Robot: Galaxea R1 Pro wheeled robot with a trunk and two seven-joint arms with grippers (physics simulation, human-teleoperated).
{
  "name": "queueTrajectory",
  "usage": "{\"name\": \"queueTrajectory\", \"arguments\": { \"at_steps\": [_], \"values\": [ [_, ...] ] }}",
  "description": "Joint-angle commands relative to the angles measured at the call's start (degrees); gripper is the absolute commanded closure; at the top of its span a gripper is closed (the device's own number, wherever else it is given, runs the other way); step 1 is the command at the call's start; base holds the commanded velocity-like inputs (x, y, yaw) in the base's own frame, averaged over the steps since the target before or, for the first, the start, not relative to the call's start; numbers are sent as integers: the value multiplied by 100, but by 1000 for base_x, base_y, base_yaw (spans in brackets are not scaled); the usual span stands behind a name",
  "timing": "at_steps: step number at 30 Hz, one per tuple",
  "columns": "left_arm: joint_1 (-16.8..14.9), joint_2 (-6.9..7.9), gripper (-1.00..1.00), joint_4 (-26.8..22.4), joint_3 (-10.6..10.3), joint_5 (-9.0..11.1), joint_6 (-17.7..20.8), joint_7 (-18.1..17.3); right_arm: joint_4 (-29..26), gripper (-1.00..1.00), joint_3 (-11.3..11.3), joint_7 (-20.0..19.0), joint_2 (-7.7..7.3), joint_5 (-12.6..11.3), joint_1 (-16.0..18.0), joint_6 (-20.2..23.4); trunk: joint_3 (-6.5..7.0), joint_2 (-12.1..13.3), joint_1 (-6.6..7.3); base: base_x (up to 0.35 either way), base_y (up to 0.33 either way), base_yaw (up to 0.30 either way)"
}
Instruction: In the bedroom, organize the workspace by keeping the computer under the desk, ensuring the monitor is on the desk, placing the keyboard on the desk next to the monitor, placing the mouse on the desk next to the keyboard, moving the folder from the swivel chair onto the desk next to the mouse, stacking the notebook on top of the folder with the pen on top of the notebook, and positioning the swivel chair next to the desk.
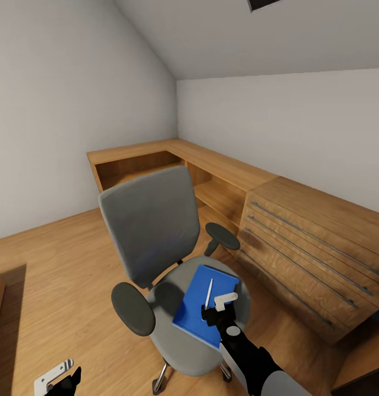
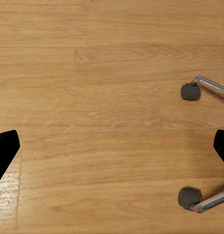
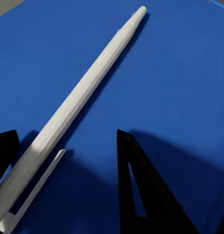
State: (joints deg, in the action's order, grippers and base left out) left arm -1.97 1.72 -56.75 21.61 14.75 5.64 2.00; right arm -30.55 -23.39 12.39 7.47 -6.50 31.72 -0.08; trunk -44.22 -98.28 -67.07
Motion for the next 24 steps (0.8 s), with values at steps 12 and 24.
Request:
{"name": "queueTrajectory", "arguments": {
  "at_steps": [12, 24],
  "values": [
    [-2, -3, -100, -5, 1, 63, 34, 27, -262, 100, 491, 35, -1, -79, 3, 842, -5, -2, 0, 0, 0, 0],
    [-1, -4, -100, 4, 1, 63, 34, 36, -267, 100, 510, 35, 0, -79, 3, 860, -5, -2, 0, 0, 0, 0]
  ]
}}
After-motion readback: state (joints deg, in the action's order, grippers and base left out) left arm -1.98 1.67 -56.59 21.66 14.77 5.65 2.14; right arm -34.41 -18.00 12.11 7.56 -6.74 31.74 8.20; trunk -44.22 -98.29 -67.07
